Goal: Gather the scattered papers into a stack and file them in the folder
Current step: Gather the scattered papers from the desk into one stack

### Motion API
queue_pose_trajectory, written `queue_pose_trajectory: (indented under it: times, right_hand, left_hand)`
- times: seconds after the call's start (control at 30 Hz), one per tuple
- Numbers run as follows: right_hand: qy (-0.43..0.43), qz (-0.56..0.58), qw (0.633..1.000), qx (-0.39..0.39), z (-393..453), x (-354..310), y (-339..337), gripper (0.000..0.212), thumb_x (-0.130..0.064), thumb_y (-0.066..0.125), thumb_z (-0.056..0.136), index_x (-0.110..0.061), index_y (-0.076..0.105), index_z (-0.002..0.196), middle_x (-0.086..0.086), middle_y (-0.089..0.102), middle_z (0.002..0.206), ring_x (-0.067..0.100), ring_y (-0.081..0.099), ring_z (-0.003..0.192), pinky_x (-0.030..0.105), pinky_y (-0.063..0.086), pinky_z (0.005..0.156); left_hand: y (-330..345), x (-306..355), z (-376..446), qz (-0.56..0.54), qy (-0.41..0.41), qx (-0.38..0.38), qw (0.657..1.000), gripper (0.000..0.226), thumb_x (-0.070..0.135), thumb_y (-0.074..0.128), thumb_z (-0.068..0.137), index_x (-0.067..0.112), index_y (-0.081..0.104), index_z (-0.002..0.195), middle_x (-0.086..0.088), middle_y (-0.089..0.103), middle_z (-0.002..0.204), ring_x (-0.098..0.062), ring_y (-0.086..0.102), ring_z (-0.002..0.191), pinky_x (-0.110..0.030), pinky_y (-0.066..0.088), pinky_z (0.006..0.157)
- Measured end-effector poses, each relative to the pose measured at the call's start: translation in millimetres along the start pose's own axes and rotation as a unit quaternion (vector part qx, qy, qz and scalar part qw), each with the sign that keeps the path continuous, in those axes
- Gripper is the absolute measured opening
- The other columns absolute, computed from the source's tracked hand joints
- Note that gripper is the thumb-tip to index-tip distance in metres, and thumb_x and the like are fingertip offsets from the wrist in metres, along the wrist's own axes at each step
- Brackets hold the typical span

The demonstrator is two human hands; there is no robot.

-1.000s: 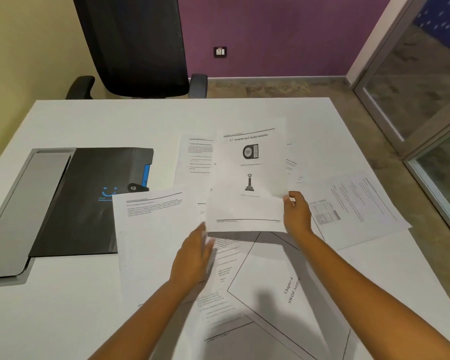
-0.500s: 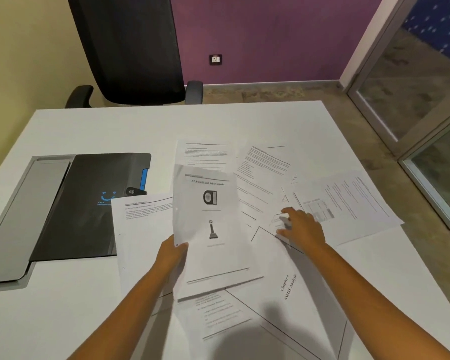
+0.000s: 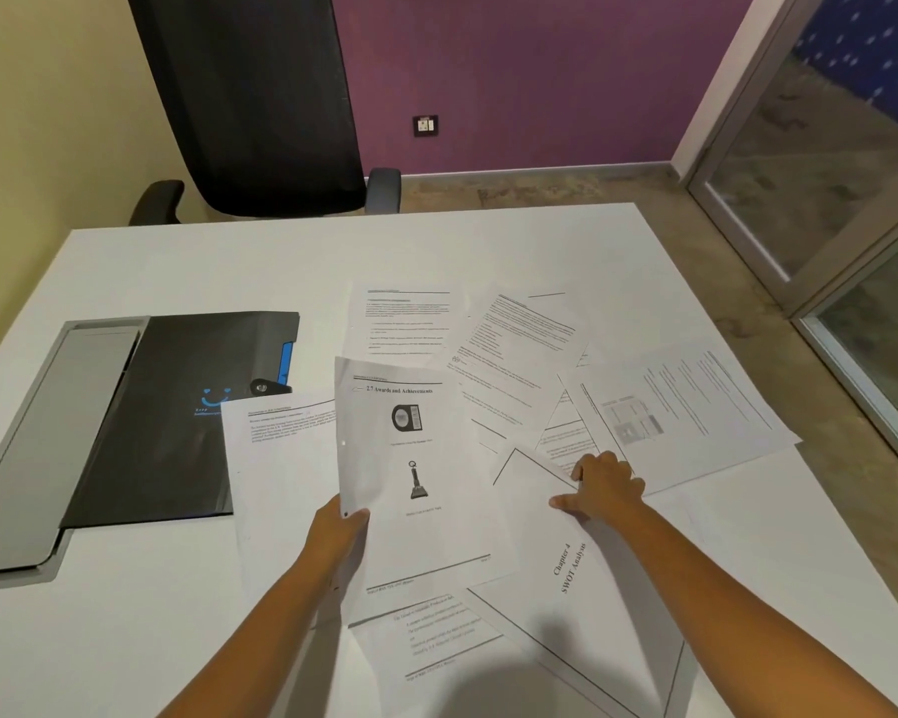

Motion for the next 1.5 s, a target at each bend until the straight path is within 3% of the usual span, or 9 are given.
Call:
queue_pose_trajectory:
  times: [0.27, 0.47, 0.7, 0.87, 1.0, 1.13, 1.23, 1.37, 1.5]
  right_hand:
    - [0.009, 0.081, 0.993, 0.081, -3.3, 12.8, -6.8, 0.023, -0.040, 0.053, 0.092, -0.020, 0.062, 0.097, 0.005, 0.059, 0.113, 0.025, 0.055, 0.105, 0.038, 0.039, 0.093]
    - [0.022, 0.030, 0.996, 0.086, -9.5, 9.6, -3.9, 0.050, -0.059, 0.064, 0.076, -0.025, 0.058, 0.111, 0.000, 0.056, 0.117, 0.023, 0.050, 0.115, 0.039, 0.039, 0.094]
    - [0.042, -0.011, 0.997, 0.057, -3.8, 7.5, -3.1, 0.044, -0.054, 0.047, 0.089, -0.023, 0.058, 0.118, 0.004, 0.056, 0.124, 0.024, 0.050, 0.116, 0.040, 0.039, 0.095]
    - [0.002, 0.089, 0.993, 0.080, -1.4, -0.6, -12.4, 0.027, -0.039, 0.040, 0.097, -0.020, 0.058, 0.100, 0.004, 0.064, 0.101, 0.026, 0.059, 0.098, 0.036, 0.037, 0.085]
    - [-0.021, 0.187, 0.954, 0.233, -15.4, -0.2, -62.5, 0.018, -0.029, 0.039, 0.099, -0.015, 0.044, 0.089, 0.004, 0.057, 0.069, 0.029, 0.057, 0.071, 0.037, 0.041, 0.077]
    - [-0.039, 0.238, 0.892, 0.383, -37.1, -0.6, -120.3, 0.021, -0.028, 0.041, 0.099, -0.007, 0.045, 0.101, 0.014, 0.057, 0.068, 0.029, 0.055, 0.059, 0.032, 0.041, 0.053]
    - [-0.032, 0.303, 0.853, 0.423, -40.3, -1.2, -147.2, 0.023, -0.030, 0.042, 0.098, -0.008, 0.045, 0.106, 0.012, 0.055, 0.069, 0.026, 0.052, 0.058, 0.028, 0.039, 0.053]
    - [0.006, 0.454, 0.811, 0.369, -24.6, -0.6, -143.7, 0.011, -0.027, 0.044, 0.098, -0.016, 0.044, 0.098, 0.003, 0.050, 0.071, 0.023, 0.050, 0.068, 0.025, 0.038, 0.057]
    - [0.017, 0.454, 0.843, 0.289, -16.2, -22.8, -101.5, 0.013, -0.027, 0.044, 0.098, -0.017, 0.043, 0.090, -0.001, 0.048, 0.063, 0.026, 0.052, 0.067, 0.028, 0.037, 0.057]
  left_hand:
    - [-1.3, -2.8, -2.0, -0.051, -0.022, -0.009, 0.998, 0.040, 0.004, 0.048, 0.090, 0.001, 0.046, 0.130, -0.021, 0.055, 0.129, -0.038, 0.053, 0.115, -0.051, 0.040, 0.103]
    - [-1.4, -7.1, -7.2, -0.059, -0.028, -0.003, 0.998, 0.036, 0.004, 0.048, 0.089, 0.003, 0.050, 0.125, -0.019, 0.059, 0.122, -0.036, 0.057, 0.107, -0.046, 0.045, 0.097]
    - [-5.4, -10.4, -13.1, -0.072, -0.015, 0.018, 0.997, 0.028, 0.004, 0.048, 0.088, 0.006, 0.053, 0.116, -0.012, 0.062, 0.104, -0.025, 0.059, 0.084, -0.032, 0.046, 0.075]
    - [-9.3, -11.5, -14.2, -0.070, -0.023, 0.019, 0.997, 0.036, 0.005, 0.049, 0.089, 0.003, 0.050, 0.124, -0.018, 0.059, 0.120, -0.034, 0.058, 0.103, -0.042, 0.047, 0.092]
    - [-10.6, -13.6, -14.9, -0.071, -0.028, 0.011, 0.997, 0.037, 0.004, 0.049, 0.089, 0.003, 0.049, 0.126, -0.020, 0.058, 0.125, -0.037, 0.057, 0.110, -0.047, 0.045, 0.098]
    - [-6.1, -12.6, -17.2, -0.101, -0.031, -0.008, 0.994, 0.040, 0.005, 0.050, 0.089, 0.004, 0.046, 0.129, -0.020, 0.057, 0.127, -0.036, 0.056, 0.112, -0.050, 0.043, 0.100]
    - [-0.8, -8.0, -17.0, -0.120, -0.033, -0.028, 0.992, 0.041, 0.004, 0.048, 0.090, 0.003, 0.045, 0.131, -0.020, 0.056, 0.127, -0.038, 0.055, 0.113, -0.053, 0.042, 0.101]
    - [3.4, -5.2, -18.3, -0.141, -0.030, -0.049, 0.988, 0.040, 0.016, 0.049, 0.094, 0.005, 0.044, 0.132, -0.020, 0.056, 0.128, -0.038, 0.056, 0.113, -0.054, 0.042, 0.101]
    - [6.5, -2.2, -18.9, -0.158, -0.021, -0.038, 0.986, 0.050, 0.038, 0.047, 0.093, 0.008, 0.044, 0.134, -0.015, 0.055, 0.132, -0.033, 0.054, 0.117, -0.046, 0.041, 0.103]
Point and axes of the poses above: each hand's wrist, its own z-axis towards the middle knuckle, its own y-axis out of the palm, x = y × z, the point moved 8 cm from there along z, towards the middle knuckle
